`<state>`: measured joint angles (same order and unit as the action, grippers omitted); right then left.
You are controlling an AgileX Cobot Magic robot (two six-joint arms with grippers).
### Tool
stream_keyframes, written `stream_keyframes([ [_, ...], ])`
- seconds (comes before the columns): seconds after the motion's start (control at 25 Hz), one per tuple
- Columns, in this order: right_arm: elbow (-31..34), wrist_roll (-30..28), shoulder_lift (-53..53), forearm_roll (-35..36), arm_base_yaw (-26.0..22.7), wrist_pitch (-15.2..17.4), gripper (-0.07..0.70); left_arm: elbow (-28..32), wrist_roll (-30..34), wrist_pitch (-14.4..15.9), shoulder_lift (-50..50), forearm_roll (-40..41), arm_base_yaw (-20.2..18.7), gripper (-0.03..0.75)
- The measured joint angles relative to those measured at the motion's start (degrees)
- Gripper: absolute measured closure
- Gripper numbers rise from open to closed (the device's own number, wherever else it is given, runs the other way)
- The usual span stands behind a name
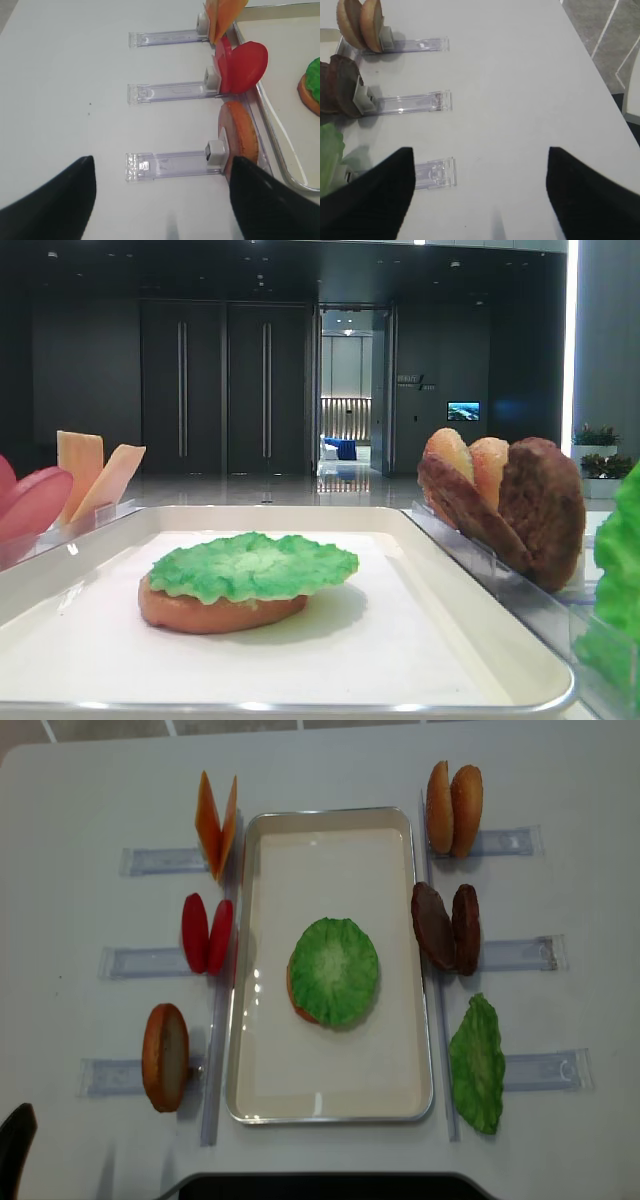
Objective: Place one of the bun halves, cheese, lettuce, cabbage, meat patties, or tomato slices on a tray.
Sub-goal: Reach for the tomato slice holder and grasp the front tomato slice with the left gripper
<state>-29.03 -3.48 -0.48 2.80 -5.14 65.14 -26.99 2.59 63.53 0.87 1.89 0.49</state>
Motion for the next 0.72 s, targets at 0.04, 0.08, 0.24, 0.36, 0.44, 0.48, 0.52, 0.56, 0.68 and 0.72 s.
stream_keyframes([
  [0.04, 0.0, 0.0, 0.0, 0.0, 0.0, 0.0, 0.113, 0.0, 0.0, 0.0, 0.0, 0.0, 0.0, 0.079],
  [0.08, 0.0, 0.0, 0.0, 0.0, 0.0, 0.0, 0.113, 0.0, 0.0, 0.0, 0.0, 0.0, 0.0, 0.079],
  [0.24, 0.0, 0.0, 0.0, 0.0, 0.0, 0.0, 0.113, 0.0, 0.0, 0.0, 0.0, 0.0, 0.0, 0.079],
  [0.36, 0.0, 0.0, 0.0, 0.0, 0.0, 0.0, 0.113, 0.0, 0.0, 0.0, 0.0, 0.0, 0.0, 0.079],
  [0.44, 0.0, 0.0, 0.0, 0.0, 0.0, 0.0, 0.113, 0.0, 0.0, 0.0, 0.0, 0.07, 0.0, 0.079],
  [0.48, 0.0, 0.0, 0.0, 0.0, 0.0, 0.0, 0.113, 0.0, 0.0, 0.0, 0.0, 0.21, 0.0, 0.079],
  [0.52, 0.0, 0.0, 0.0, 0.0, 0.0, 0.0, 0.113, 0.0, -0.05, 0.0, 0.0, 0.28, 0.0, 0.079],
  [0.56, 0.0, 0.0, 0.0, 0.0, 0.0, 0.0, 0.113, 0.0, -0.17, 0.0, 0.0, 0.52, 0.0, 0.079],
  [0.68, 0.0, 0.0, 0.0, 0.0, 0.0, 0.0, 0.113, -0.5, -2.13, 0.49, -2.7, 1.14, 0.0, 0.079],
  [0.72, 0.0, 0.0, 0.0, 0.0, 0.0, 0.0, 0.113, -0.98, -2.96, 0.49, -4.94, 1.33, 0.0, 0.079],
])
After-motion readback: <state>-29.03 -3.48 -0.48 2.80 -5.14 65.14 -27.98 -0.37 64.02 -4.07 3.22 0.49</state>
